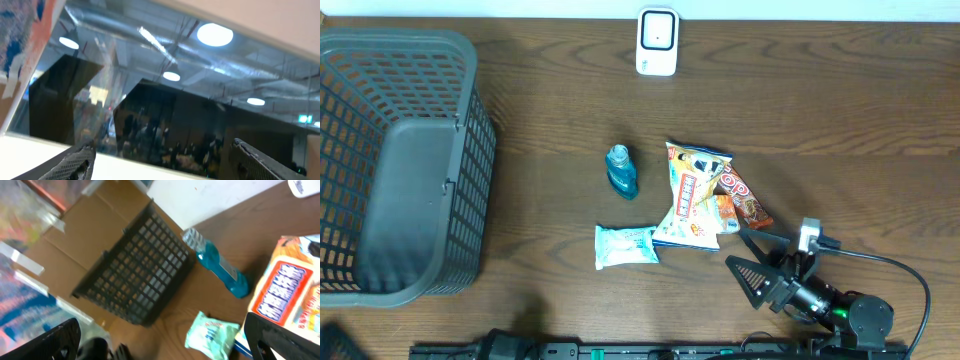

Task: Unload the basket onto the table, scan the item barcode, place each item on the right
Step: 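Reach the right gripper over the item pile and grasp the orange box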

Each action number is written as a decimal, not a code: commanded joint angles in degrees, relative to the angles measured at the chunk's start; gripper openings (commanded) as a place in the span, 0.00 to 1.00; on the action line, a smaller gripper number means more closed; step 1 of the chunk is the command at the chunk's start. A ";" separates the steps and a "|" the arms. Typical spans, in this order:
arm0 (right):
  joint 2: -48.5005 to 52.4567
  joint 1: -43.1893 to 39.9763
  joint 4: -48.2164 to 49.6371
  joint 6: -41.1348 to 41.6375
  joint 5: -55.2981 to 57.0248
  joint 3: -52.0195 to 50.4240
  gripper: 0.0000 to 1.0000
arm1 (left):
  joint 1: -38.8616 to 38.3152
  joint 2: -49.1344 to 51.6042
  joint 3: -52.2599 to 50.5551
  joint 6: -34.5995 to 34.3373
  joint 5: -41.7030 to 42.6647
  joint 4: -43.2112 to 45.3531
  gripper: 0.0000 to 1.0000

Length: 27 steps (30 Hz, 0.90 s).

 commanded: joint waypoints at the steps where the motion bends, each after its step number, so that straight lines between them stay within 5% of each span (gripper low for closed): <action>1: -0.31 0.13 0.31 6.69 2.58 1.05 0.99 | 0.00 -1.95 -0.17 0.74 1.01 0.11 0.85; 6: -0.31 0.13 -4.55 2.05 6.40 5.99 0.99 | 0.00 -3.30 -0.11 0.61 2.43 0.07 0.85; 15: 6.05 0.15 -47.91 -27.76 36.44 29.57 0.99 | 0.00 -3.30 0.66 -3.41 2.69 -3.02 0.85; 27: 35.65 1.90 -61.07 -38.16 47.87 49.13 0.99 | 2.67 -3.41 -0.79 -6.16 2.69 -3.87 0.85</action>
